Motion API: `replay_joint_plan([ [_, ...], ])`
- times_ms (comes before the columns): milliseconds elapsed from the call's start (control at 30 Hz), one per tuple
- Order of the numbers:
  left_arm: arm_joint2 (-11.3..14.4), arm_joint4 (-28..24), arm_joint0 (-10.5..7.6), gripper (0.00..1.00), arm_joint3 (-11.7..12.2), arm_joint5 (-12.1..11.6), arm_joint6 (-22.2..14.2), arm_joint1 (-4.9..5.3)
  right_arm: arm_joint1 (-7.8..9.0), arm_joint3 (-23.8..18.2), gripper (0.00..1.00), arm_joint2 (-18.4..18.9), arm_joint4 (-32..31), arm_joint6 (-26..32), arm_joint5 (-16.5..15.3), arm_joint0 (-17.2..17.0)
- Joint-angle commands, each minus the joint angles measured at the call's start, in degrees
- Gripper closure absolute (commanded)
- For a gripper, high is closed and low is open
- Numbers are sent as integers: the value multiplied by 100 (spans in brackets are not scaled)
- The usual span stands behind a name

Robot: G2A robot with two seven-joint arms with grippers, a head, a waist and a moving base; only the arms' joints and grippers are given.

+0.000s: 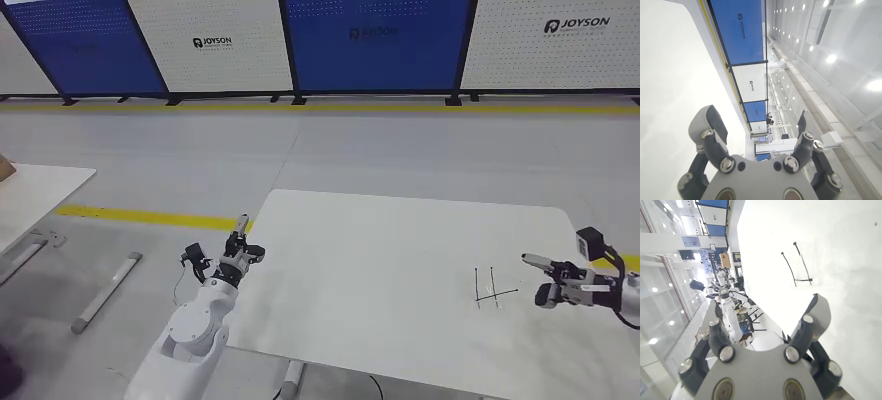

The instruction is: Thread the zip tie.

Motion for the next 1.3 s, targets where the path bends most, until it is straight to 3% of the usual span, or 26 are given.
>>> replay_joint_plan([
  [0, 0, 0, 0, 0, 0, 0, 0, 0, 45, 171, 0, -3, -52, 20, -484, 54],
  [100, 0, 0, 0, 0, 0, 0, 0, 0, 114, 526, 0, -162, 53, 20, -778, 293],
  [200, 0, 0, 0, 0, 0, 0, 0, 0, 191, 651, 0, -635, 60, 20, -1289, 499],
  [267, 0, 0, 0, 0, 0, 0, 0, 0, 268, 755, 0, -1186, 26, 20, -1714, 715],
  [367, 0, 0, 0, 0, 0, 0, 0, 0, 369, 1139, 0, -2147, 317, 20, -2053, 1167],
  [433, 0, 0, 0, 0, 0, 0, 0, 0, 397, 1427, 0, -2404, 512, 20, -1939, 1420],
  [767, 0, 0, 0, 0, 0, 0, 0, 0, 397, 1427, 0, -2404, 512, 20, -1939, 1420],
  [867, 0, 0, 0, 0, 0, 0, 0, 0, 383, 1273, 0, -2760, 943, 20, -1886, 1315],
  [1033, 0, 0, 0, 0, 0, 0, 0, 0, 427, 1771, 0, -3369, 1470, 20, -1871, 1762],
  [1267, 0, 0, 0, 0, 0, 0, 0, 0, 218, 2562, 0, -3966, 1570, 20, -1931, 2282],
])
